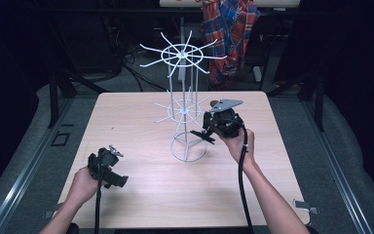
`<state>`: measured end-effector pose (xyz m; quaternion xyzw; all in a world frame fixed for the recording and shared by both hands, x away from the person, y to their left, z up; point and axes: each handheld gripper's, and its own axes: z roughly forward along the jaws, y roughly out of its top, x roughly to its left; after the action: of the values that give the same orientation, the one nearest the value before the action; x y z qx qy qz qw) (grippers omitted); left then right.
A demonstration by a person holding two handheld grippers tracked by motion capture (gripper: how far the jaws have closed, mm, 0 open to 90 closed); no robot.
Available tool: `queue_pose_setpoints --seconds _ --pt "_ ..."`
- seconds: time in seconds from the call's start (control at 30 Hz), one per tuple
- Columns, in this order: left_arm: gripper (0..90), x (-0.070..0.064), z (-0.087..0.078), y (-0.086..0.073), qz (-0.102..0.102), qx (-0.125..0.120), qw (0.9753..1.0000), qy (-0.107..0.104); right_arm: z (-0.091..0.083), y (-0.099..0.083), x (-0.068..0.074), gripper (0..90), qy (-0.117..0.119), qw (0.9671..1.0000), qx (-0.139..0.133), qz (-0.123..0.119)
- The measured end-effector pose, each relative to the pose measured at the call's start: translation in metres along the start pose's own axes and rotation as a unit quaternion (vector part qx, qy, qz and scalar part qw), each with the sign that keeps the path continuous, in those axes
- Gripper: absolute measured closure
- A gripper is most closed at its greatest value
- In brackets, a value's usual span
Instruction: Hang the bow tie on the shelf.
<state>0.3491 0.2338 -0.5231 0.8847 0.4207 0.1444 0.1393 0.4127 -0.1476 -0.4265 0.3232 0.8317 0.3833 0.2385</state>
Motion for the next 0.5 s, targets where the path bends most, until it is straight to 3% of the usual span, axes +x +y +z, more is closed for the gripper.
queue_pose_setpoints --seconds 0.5 --pt "2.4 0.0009 -0.0005 -0.0003 -0.008 -0.009 0.9999 -0.002 0.0077 0.0038 0.0039 86.7 0.006 0.9999 0.004 -0.008"
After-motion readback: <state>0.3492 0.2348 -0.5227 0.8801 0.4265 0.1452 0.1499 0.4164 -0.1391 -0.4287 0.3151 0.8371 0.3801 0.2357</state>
